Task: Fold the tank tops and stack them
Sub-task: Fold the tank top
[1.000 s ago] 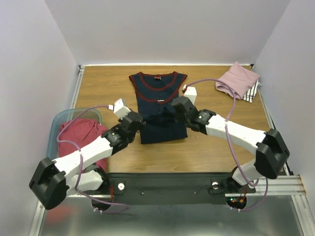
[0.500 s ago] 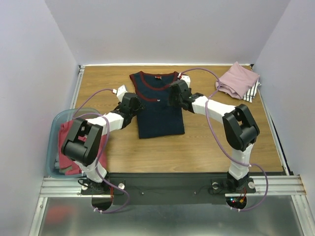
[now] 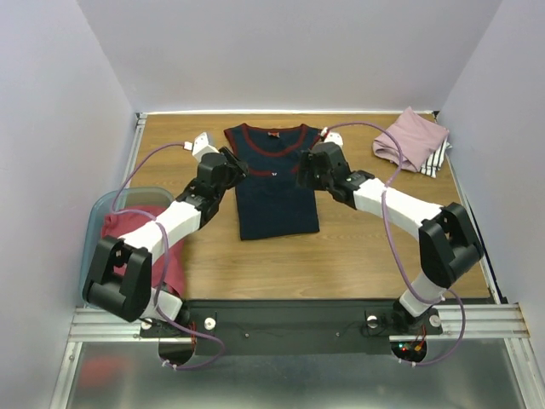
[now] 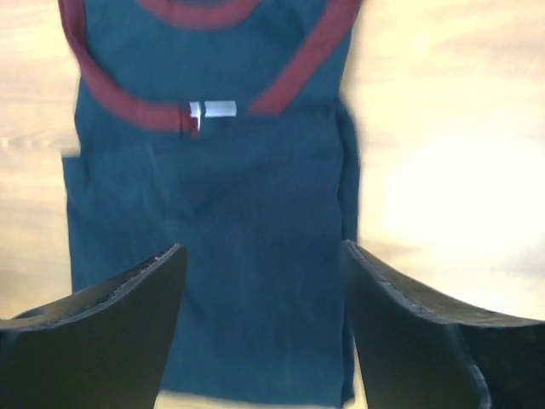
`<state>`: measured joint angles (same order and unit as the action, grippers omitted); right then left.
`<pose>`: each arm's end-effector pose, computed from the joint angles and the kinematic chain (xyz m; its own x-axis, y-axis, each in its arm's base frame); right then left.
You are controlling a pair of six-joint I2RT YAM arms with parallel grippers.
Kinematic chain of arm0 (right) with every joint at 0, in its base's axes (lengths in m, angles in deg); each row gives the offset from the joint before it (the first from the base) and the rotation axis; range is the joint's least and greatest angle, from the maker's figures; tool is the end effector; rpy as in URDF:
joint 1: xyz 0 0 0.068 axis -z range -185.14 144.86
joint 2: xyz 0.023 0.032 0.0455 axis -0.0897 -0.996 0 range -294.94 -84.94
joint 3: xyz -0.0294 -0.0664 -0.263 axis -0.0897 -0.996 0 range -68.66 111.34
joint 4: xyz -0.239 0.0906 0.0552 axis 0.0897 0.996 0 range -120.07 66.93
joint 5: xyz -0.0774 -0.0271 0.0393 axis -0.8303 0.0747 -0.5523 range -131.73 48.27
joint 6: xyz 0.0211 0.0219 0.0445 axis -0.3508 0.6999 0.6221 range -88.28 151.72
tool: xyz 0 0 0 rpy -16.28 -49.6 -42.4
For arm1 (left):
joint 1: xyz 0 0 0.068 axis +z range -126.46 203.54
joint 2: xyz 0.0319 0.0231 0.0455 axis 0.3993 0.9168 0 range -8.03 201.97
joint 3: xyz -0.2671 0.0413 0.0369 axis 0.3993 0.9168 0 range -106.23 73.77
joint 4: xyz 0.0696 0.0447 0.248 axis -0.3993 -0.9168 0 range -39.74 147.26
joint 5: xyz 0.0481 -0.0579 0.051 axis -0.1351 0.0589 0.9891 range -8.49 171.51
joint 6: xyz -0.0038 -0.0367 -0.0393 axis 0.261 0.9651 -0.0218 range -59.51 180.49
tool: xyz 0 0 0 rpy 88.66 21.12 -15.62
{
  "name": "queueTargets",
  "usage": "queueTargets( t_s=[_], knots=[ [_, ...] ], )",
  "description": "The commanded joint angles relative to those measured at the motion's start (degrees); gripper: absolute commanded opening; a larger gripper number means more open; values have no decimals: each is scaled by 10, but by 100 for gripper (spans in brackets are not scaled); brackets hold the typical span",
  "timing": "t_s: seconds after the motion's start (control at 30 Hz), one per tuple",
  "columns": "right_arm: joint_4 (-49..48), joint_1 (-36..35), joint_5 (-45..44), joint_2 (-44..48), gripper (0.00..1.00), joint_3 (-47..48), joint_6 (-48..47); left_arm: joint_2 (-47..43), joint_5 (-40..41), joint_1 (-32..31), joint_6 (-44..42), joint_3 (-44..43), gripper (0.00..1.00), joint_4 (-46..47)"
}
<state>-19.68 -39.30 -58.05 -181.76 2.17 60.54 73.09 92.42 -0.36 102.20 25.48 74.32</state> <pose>0.3243 0.2079 0.2581 -0.5997 0.1523 -0.7856 -0.0714 0.9676 0.2421 0.2976 -0.1245 0.2623 -0.3393 -0.5643 -0.7527 0.0072 0.7985 -0.6019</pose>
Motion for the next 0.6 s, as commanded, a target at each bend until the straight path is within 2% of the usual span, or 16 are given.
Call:
queueTargets(
  t_s=[0.0, 0.07, 0.1, 0.17, 0.2, 0.3, 0.47, 0.57],
  knots=[
    [-24, -32, 47, 28, 74, -69, 41, -29, -9, -39, 30, 36, 52, 13],
    [-27, -45, 45, 22, 69, -92, 55, -12, -24, -55, 38, 44, 45, 27],
    [-27, -50, 42, 21, 64, -104, 75, 8, -28, -71, 42, 43, 38, 32],
    [-28, -50, 30, 22, 57, -131, 93, 24, -28, -87, 46, 44, 34, 34],
    [-30, -50, 24, 23, 47, -159, 99, 31, -27, -100, 49, 47, 31, 37],
    [-34, -50, 14, 27, 40, -196, 119, 56, -26, -114, 60, 57, 29, 47],
    [-50, -50, 37, 22, 36, -262, 139, 108, -27, -137, 85, 65, 26, 51],
    [-60, -50, 55, 51, 36, -307, 146, 120, -23, -148, 100, 80, 27, 51]
  ],
)
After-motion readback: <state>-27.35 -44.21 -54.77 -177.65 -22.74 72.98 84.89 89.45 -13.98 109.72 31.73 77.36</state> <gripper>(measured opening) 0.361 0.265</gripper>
